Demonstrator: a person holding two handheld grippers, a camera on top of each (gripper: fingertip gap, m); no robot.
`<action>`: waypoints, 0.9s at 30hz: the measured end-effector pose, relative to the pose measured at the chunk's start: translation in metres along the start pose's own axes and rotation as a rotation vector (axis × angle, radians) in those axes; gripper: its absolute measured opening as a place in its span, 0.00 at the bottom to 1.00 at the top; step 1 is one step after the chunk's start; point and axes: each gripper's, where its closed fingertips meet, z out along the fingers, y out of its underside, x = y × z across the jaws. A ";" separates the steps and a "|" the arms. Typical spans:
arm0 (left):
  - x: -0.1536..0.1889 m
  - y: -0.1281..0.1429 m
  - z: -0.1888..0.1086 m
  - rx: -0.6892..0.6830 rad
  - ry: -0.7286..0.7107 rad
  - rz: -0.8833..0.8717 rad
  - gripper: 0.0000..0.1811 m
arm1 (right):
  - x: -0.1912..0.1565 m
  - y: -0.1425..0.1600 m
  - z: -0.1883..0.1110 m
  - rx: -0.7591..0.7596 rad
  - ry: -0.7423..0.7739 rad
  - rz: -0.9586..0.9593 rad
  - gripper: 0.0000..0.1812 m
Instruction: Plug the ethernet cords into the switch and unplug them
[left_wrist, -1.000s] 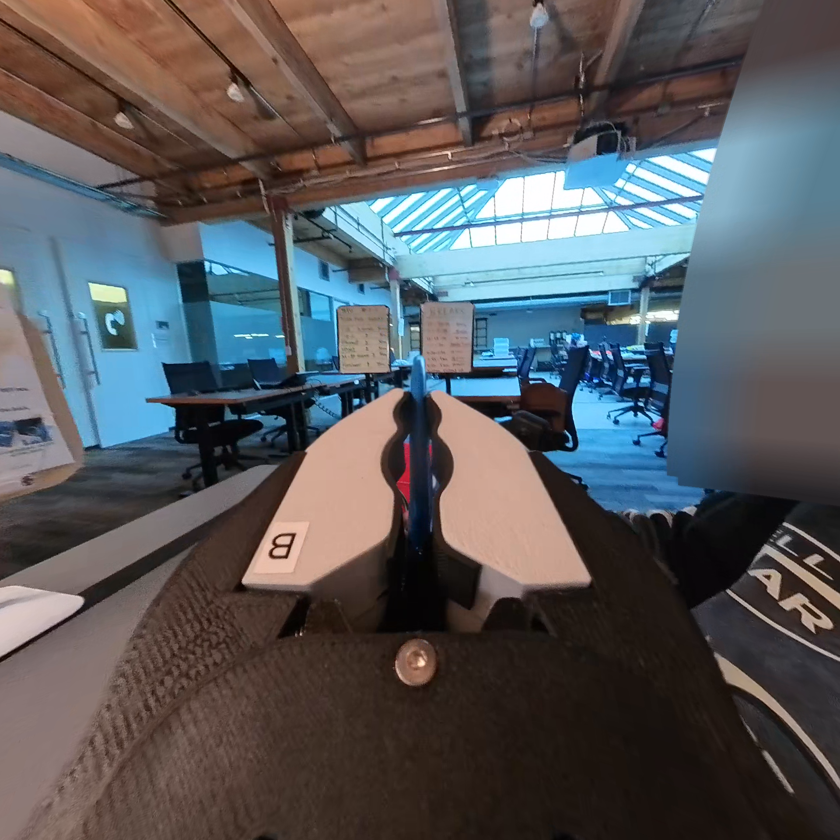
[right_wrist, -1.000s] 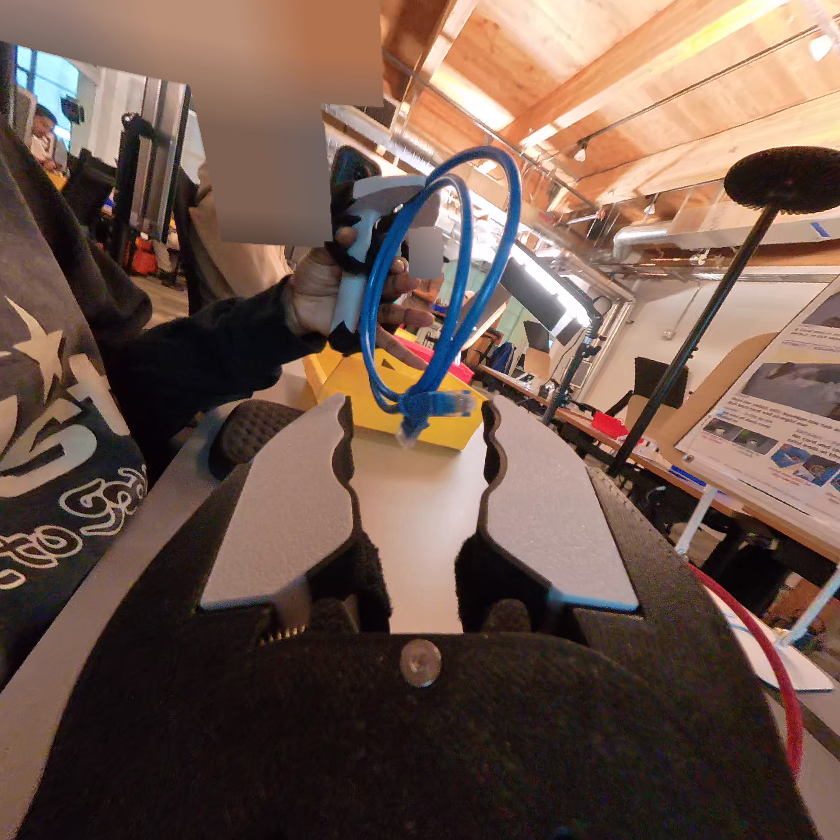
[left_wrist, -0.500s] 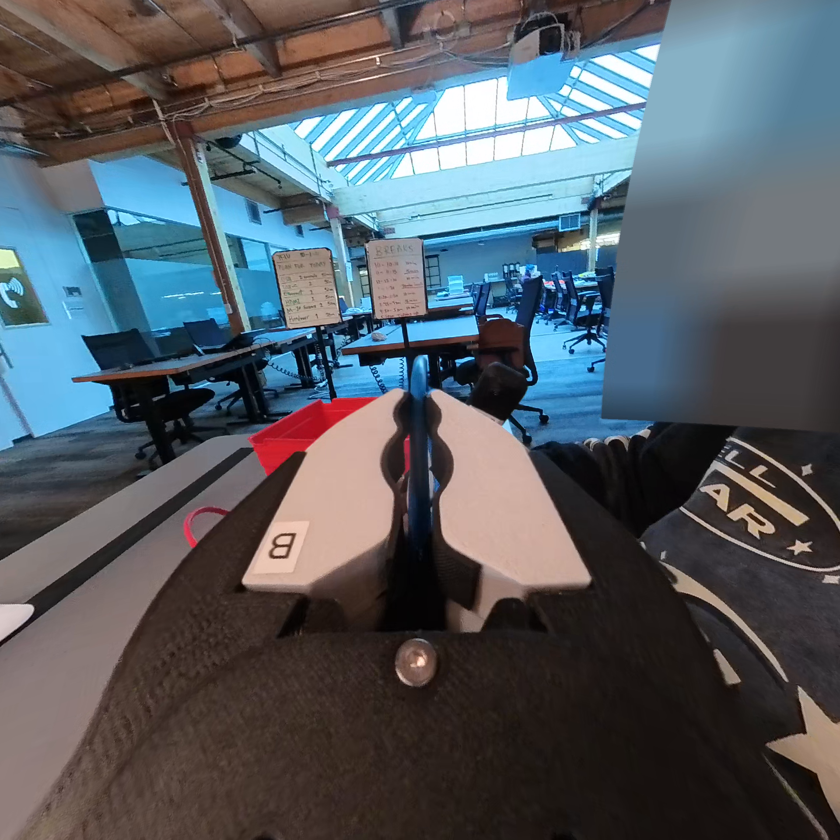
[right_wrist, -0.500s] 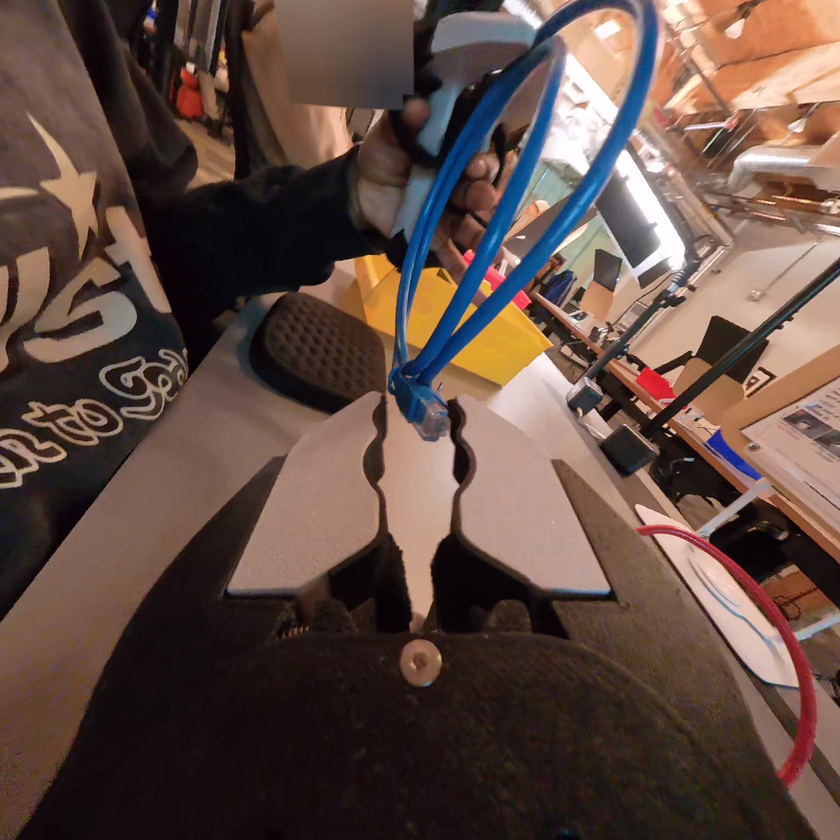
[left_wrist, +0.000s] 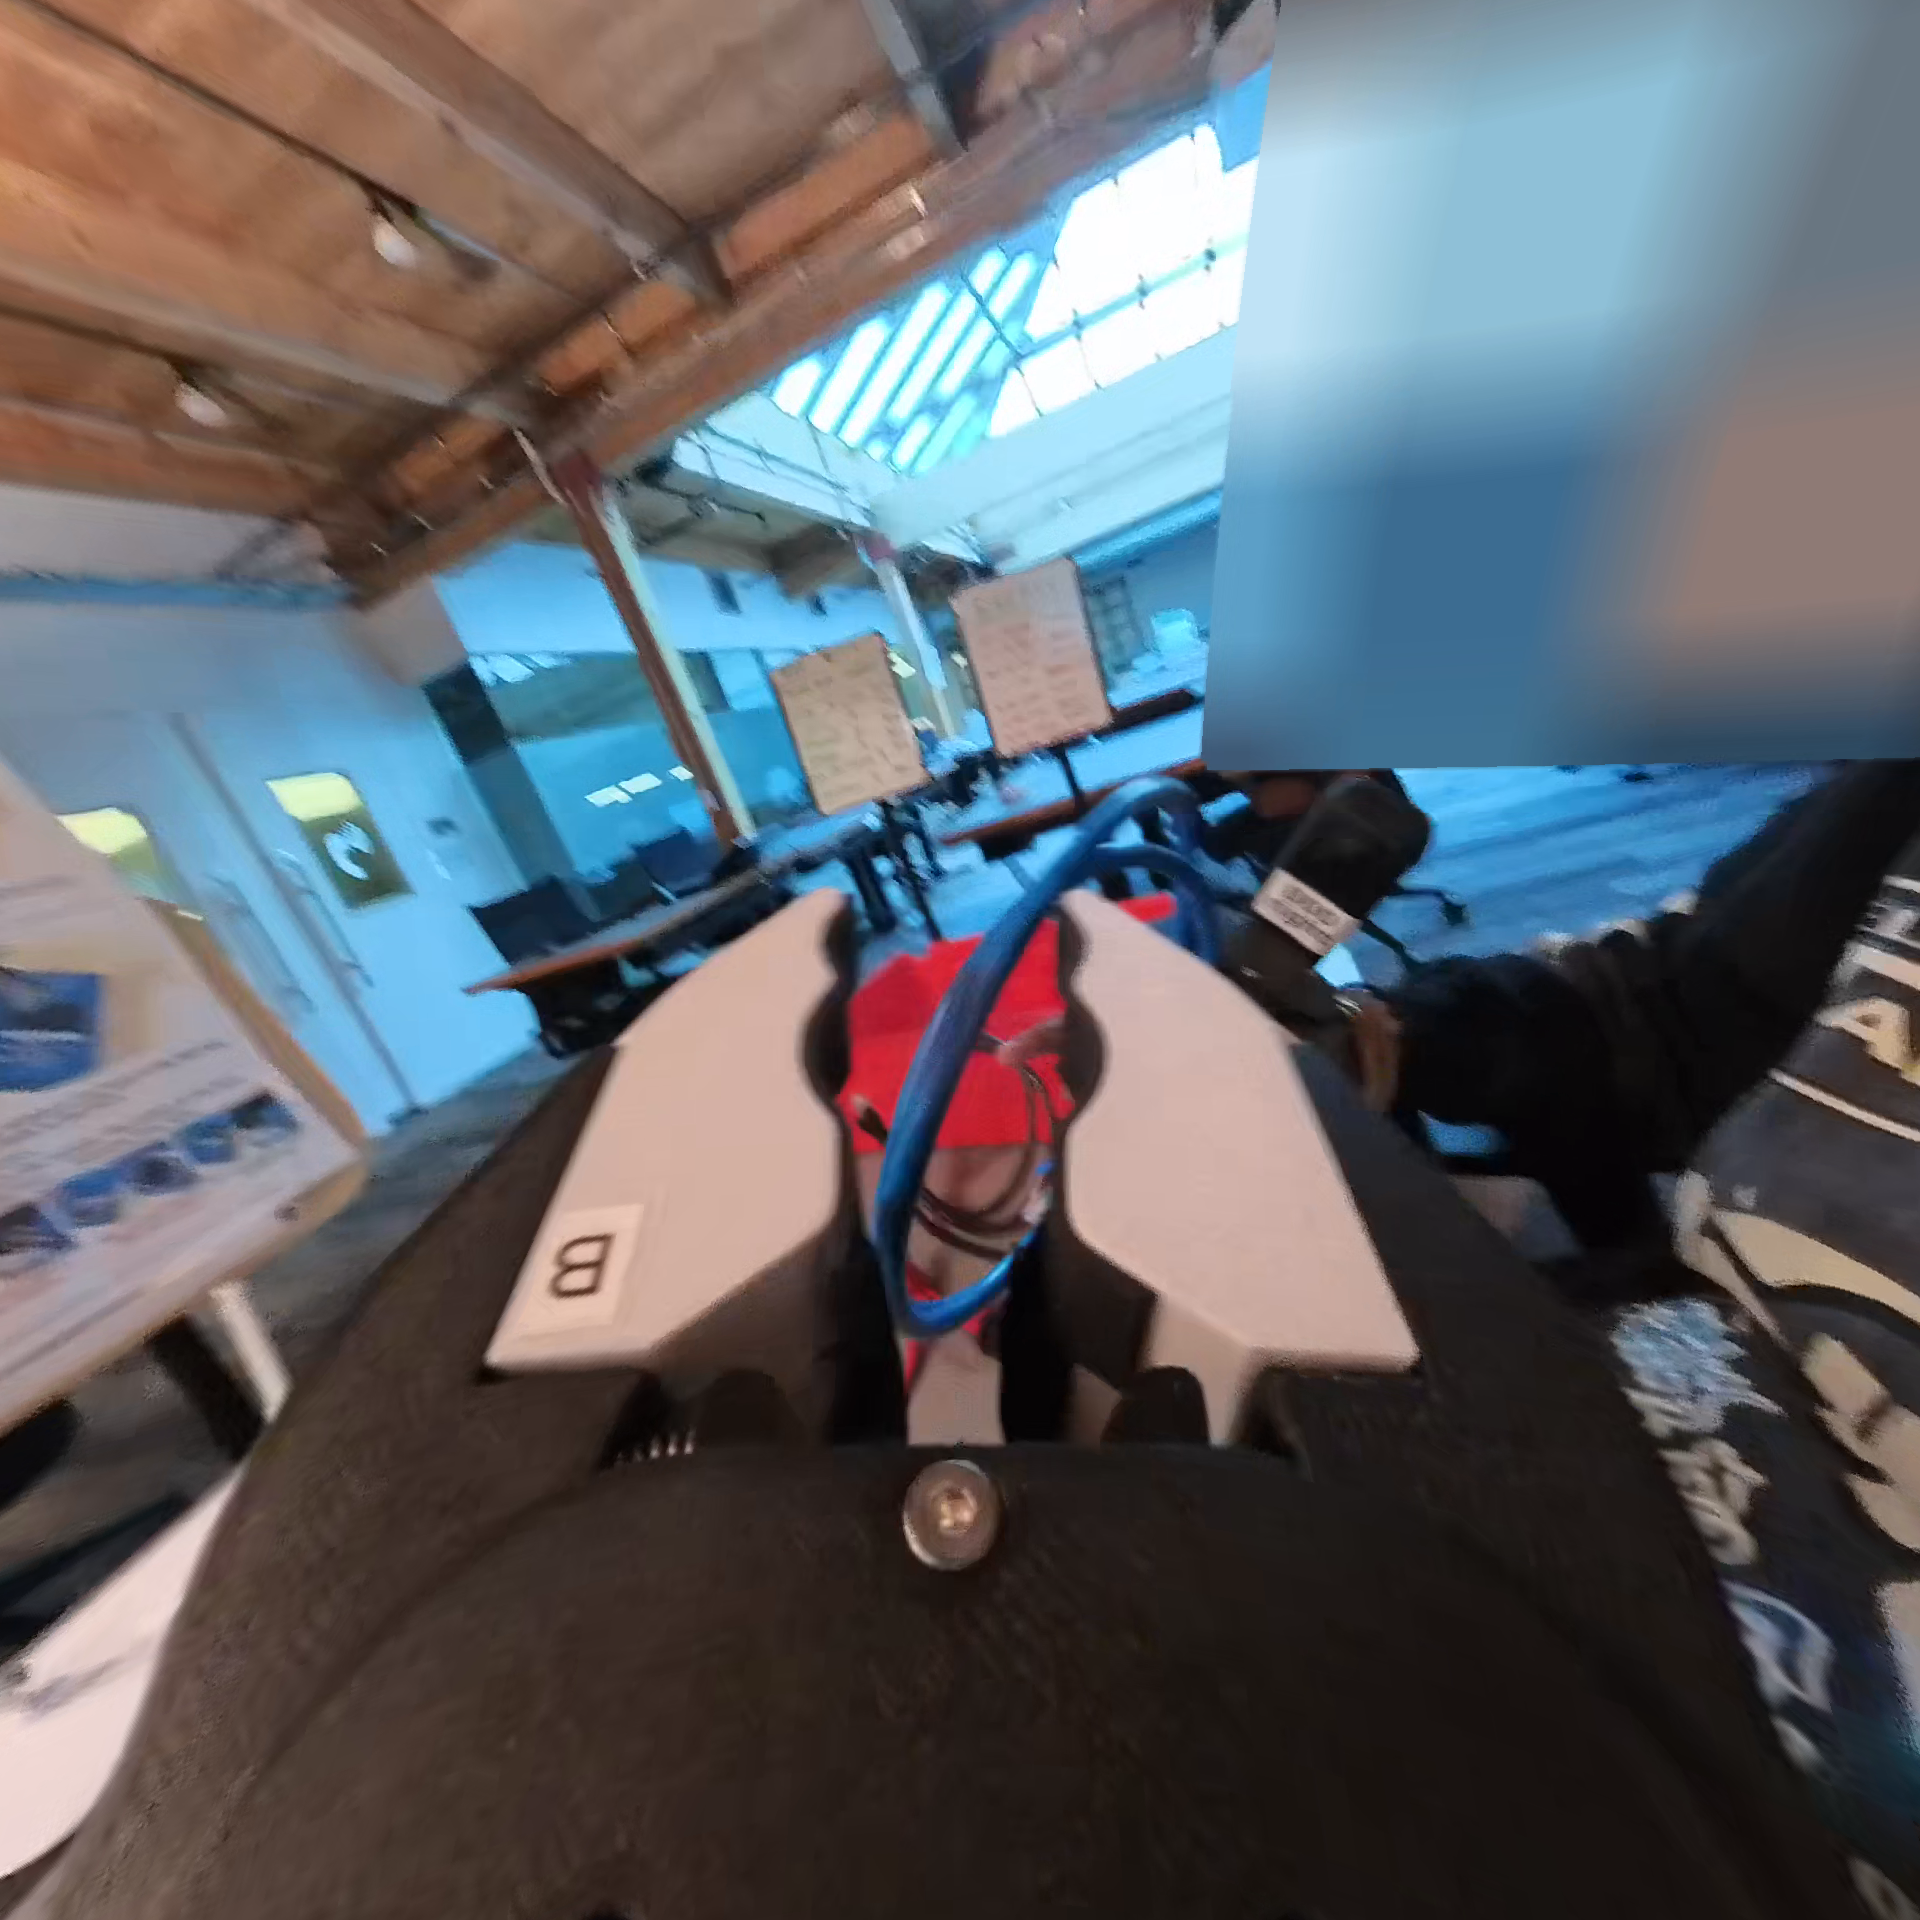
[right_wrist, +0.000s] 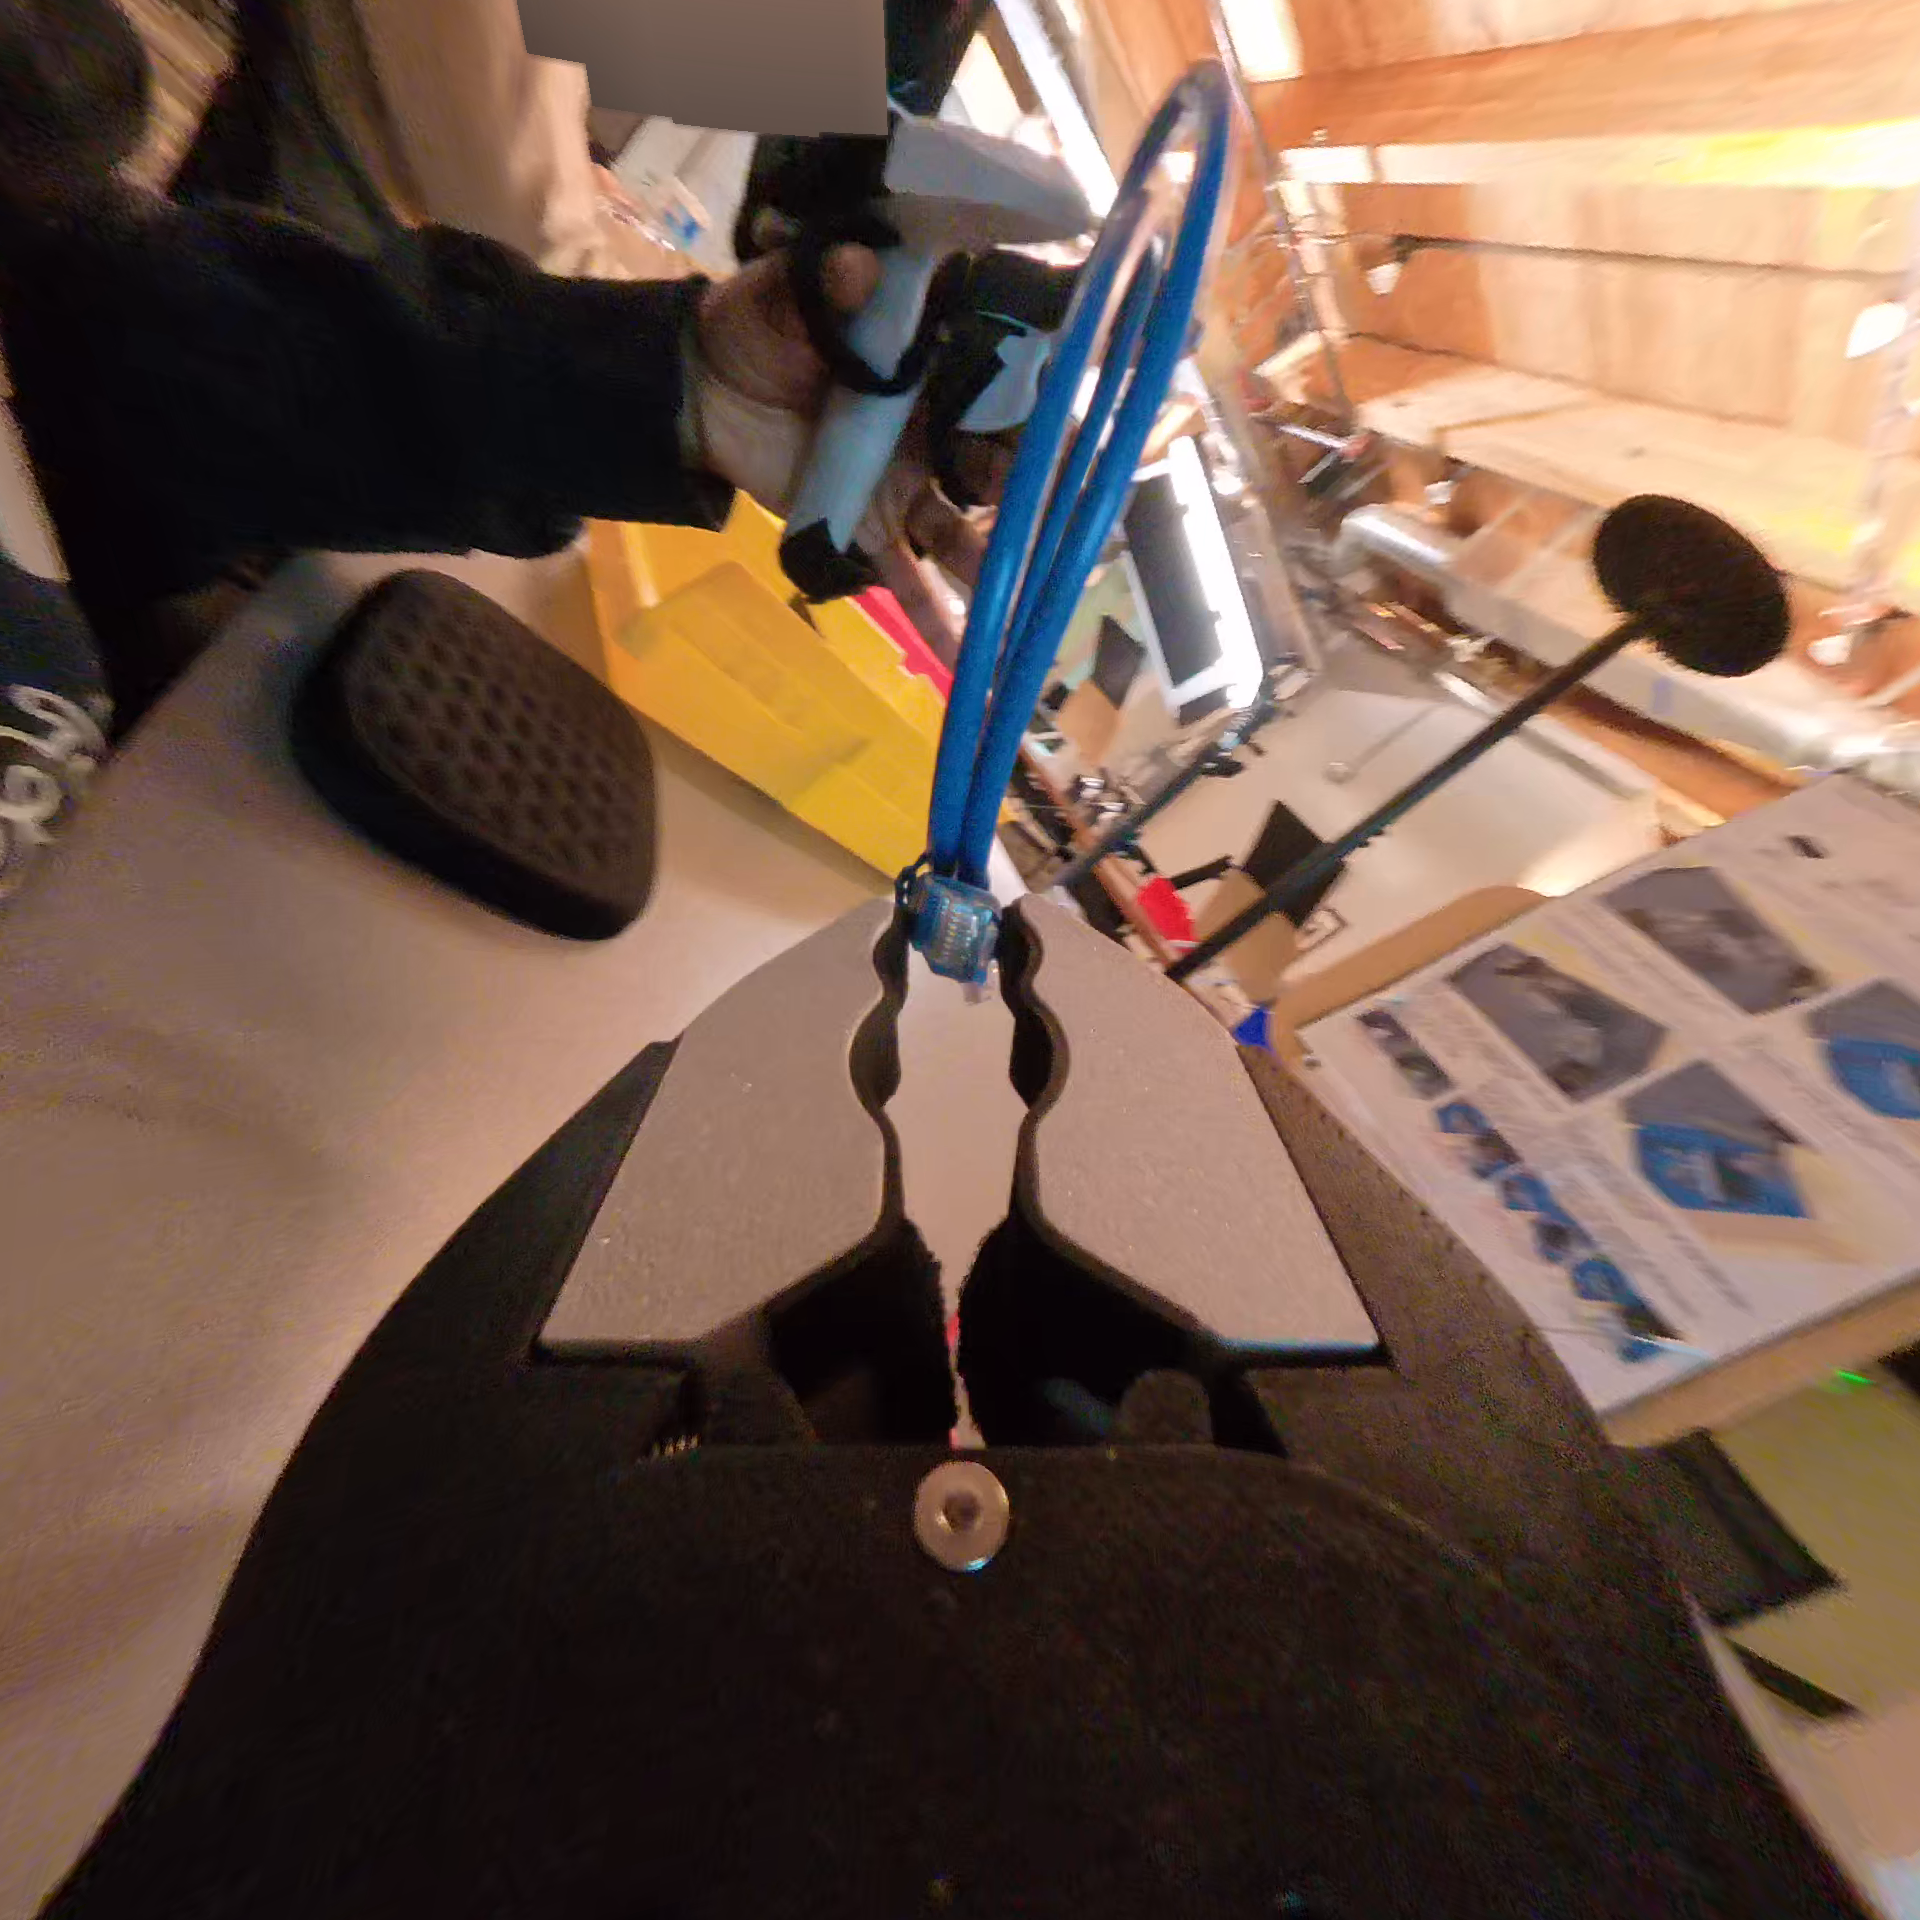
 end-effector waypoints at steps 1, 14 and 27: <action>-0.007 -0.006 -0.004 0.046 -0.045 0.012 0.28 | 0.004 -0.001 -0.001 -0.004 0.034 -0.025 0.09; -0.068 0.031 -0.006 0.267 -0.226 -0.591 0.41 | 0.059 -0.037 -0.029 0.273 0.314 0.258 0.08; 0.057 0.077 0.082 0.203 0.150 -0.800 0.22 | 0.021 -0.050 -0.001 0.309 0.186 0.337 0.08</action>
